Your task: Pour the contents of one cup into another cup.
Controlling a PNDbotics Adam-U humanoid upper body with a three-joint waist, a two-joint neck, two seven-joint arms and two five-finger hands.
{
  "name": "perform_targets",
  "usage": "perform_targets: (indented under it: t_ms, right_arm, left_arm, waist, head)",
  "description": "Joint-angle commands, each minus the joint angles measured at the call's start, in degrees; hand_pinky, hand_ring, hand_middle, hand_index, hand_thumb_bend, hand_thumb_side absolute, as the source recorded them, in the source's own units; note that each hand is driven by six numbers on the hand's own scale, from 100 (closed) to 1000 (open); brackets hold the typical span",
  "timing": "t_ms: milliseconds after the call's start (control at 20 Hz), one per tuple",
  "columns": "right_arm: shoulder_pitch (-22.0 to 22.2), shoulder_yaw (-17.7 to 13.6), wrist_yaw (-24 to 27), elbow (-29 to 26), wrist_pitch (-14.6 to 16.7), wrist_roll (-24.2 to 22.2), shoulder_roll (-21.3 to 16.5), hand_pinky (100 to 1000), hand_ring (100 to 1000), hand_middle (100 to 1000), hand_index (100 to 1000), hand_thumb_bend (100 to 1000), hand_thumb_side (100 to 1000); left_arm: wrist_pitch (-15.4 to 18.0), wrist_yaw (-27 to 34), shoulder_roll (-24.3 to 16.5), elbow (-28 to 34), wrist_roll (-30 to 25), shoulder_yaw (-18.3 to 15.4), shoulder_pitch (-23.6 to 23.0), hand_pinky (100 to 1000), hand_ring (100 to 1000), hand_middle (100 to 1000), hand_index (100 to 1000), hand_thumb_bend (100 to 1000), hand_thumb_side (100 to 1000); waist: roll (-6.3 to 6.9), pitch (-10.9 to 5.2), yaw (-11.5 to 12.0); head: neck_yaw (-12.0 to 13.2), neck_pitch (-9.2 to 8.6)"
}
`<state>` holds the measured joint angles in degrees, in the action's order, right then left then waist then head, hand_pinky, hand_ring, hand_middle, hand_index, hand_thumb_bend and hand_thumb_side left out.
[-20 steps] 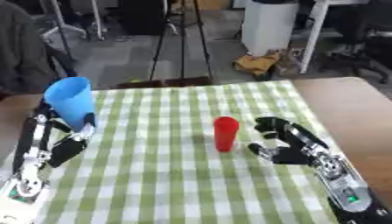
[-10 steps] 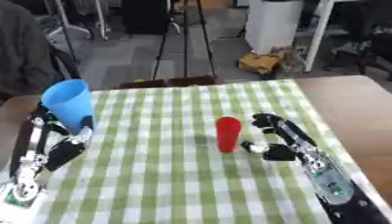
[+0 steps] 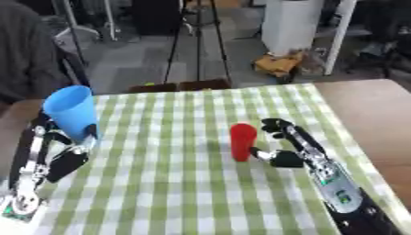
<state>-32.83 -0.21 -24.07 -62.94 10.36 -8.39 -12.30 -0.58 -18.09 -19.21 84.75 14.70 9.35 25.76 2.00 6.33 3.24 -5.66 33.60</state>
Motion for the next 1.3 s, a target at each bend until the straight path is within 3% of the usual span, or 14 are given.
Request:
perform_targets:
  t_ms: [50,1300]
  right_arm:
    - [-1.6,-0.36,-0.78,-0.35,0.04,0.35,-0.27,840,847,744,882,510,260]
    - [-4.06,-0.92,-2.05,2.18,0.27,0.86,1.49,841,845,742,883,491,276]
  left_arm:
    - [-0.01,0.3,-1.08,1.32,-0.12,-0.26,1.23,494,523,580,736,100,253]
    - [0.08,0.71,-0.91,1.87,-0.32,-0.33,2.24,494,523,581,737,100,270]
  waist:
    - [0.03,-0.5,0.22]
    - [0.29,1.66,1.83]
  head:
    - [-0.11,-0.61]
    - [-0.5,-1.73]
